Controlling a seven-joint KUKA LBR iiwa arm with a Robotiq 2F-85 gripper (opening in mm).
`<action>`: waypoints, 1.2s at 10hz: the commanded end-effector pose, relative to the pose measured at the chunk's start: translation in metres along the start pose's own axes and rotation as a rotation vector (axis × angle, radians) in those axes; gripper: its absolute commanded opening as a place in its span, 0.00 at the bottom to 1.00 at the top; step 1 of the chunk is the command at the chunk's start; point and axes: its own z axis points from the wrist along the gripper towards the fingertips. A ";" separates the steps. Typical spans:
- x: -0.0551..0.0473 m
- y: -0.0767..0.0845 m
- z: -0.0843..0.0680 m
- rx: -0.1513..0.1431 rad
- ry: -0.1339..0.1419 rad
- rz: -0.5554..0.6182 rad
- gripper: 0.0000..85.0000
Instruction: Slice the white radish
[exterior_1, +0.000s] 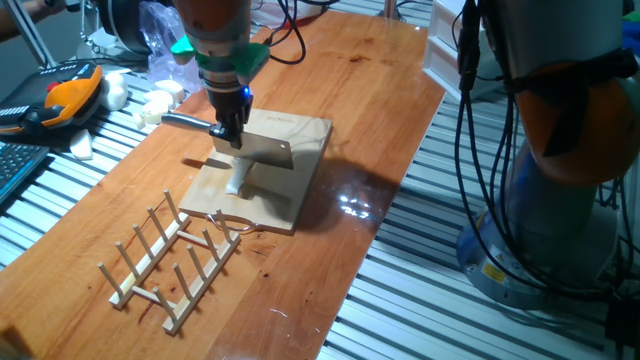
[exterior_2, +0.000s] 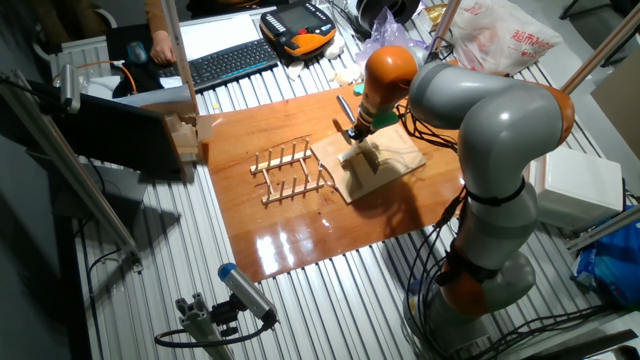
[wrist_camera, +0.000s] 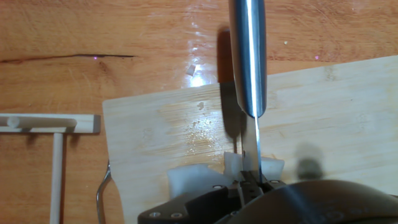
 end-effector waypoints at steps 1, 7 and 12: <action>0.000 0.000 0.000 0.003 -0.001 0.001 0.00; 0.001 -0.001 0.004 -0.004 -0.005 0.007 0.00; 0.003 -0.003 0.010 -0.012 -0.028 0.014 0.00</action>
